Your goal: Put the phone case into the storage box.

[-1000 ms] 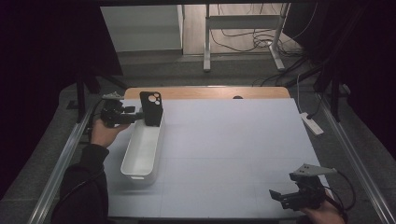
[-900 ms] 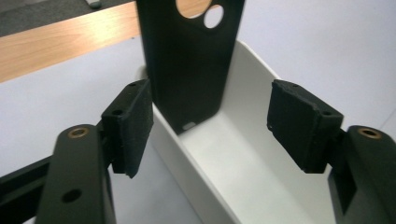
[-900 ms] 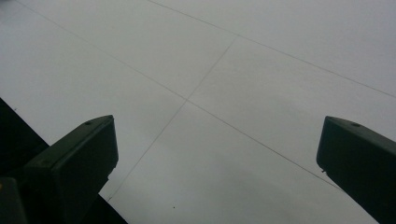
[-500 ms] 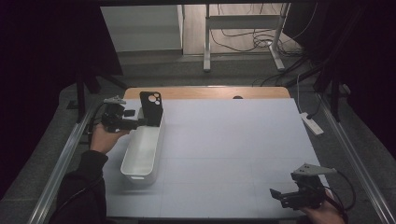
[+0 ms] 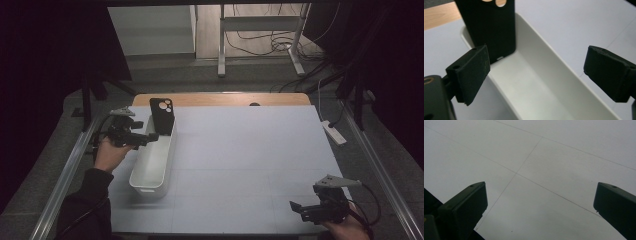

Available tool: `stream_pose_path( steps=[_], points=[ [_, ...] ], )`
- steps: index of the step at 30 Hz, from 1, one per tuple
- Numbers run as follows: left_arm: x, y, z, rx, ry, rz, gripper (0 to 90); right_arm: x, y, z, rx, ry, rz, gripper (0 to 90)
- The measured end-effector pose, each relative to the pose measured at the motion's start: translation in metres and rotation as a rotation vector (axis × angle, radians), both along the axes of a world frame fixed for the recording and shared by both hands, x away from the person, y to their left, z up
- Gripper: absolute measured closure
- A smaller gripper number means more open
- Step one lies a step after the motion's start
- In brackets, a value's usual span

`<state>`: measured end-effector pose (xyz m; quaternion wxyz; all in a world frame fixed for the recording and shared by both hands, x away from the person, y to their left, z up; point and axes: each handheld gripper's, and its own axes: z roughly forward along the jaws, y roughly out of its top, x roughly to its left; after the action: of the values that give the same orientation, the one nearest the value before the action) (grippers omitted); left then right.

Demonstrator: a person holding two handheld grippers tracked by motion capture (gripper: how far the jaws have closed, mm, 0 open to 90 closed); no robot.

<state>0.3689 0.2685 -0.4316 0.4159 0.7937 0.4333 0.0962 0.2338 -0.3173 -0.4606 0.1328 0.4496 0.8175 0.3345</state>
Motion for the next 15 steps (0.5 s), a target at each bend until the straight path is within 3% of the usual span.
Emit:
stream_pose_path(
  steps=[5, 15],
  points=[
    [-0.009, -0.003, 0.002, 0.026, -0.016, 0.016, 3.5, -0.002, 0.0, 0.001, 0.001, -0.012, 0.01, 0.0],
    [-0.025, -0.003, -0.001, 0.0, -0.037, 0.027, 0.0, -0.002, 0.0, 0.001, -0.001, -0.016, 0.019, 0.0]
  ],
)
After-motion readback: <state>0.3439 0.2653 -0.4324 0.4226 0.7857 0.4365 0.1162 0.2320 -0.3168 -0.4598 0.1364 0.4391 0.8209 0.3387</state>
